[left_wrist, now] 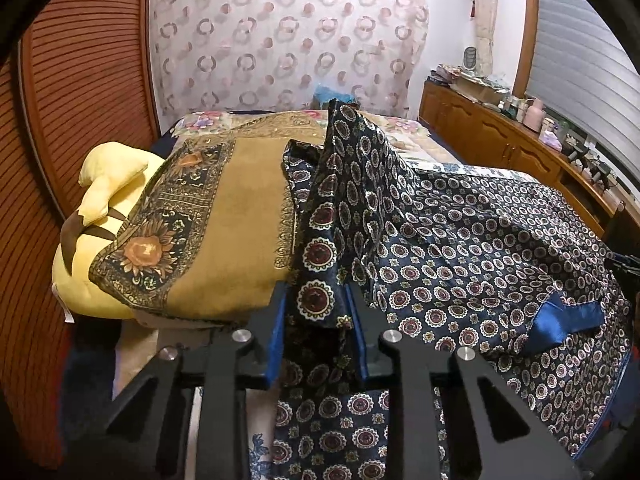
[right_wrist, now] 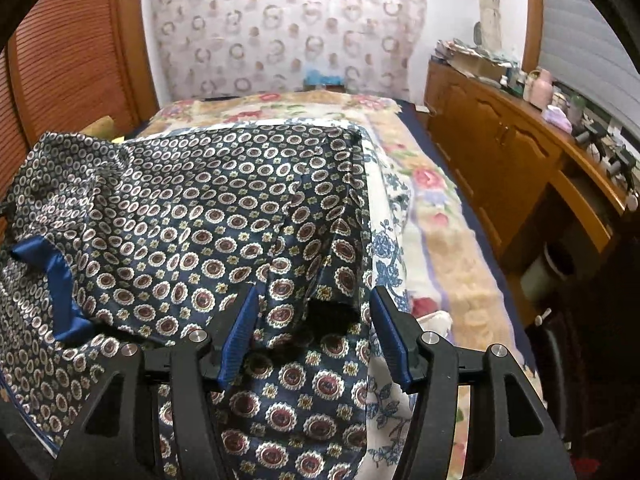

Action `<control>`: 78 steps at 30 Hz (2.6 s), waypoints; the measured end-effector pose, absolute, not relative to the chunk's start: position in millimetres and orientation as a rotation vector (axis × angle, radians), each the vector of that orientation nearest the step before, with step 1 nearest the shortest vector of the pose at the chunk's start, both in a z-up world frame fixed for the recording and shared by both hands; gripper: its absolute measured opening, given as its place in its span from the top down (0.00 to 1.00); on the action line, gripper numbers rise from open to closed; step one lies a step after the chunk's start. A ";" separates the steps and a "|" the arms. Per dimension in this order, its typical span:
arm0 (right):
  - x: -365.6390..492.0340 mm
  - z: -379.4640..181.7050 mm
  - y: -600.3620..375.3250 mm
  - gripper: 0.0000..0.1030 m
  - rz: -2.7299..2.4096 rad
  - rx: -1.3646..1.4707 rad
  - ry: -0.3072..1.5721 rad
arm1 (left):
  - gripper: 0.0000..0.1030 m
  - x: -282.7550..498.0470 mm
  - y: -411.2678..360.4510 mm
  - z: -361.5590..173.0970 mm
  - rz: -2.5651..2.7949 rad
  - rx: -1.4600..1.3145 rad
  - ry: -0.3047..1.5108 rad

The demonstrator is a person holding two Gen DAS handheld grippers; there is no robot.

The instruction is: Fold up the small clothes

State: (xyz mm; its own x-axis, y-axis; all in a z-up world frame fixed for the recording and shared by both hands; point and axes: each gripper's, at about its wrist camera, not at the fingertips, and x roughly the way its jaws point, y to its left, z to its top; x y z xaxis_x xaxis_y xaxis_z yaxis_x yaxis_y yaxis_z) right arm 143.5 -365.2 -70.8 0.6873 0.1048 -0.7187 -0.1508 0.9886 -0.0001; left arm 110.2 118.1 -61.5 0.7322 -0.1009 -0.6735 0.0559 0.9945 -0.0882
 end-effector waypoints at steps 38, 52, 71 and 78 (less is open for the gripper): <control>87.4 -21.2 -403.9 1.00 0.226 0.044 0.719 | 1.00 -0.6 153.3 -69.6 -0.166 -0.227 0.765; 94.8 -15.3 -388.0 0.43 0.146 -0.047 0.691 | 0.74 0.3 146.5 -59.4 -0.122 -0.158 0.741; 117.6 -61.1 -267.5 0.41 0.412 -0.156 0.772 | 0.45 4.7 146.7 -71.1 -0.065 -0.132 0.769; 122.9 -70.6 -223.3 0.41 0.495 -0.188 0.794 | 0.45 3.8 150.6 -82.0 -0.045 -0.132 0.792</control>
State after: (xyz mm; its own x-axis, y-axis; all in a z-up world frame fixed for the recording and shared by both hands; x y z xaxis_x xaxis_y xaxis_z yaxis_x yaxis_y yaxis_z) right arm 122.9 -223.3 -70.6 0.5947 0.3537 -0.7220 -0.4922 0.8702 0.0209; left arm 3.8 150.6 -82.0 0.7022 -0.0898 -0.7063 -0.0091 0.9908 -0.1350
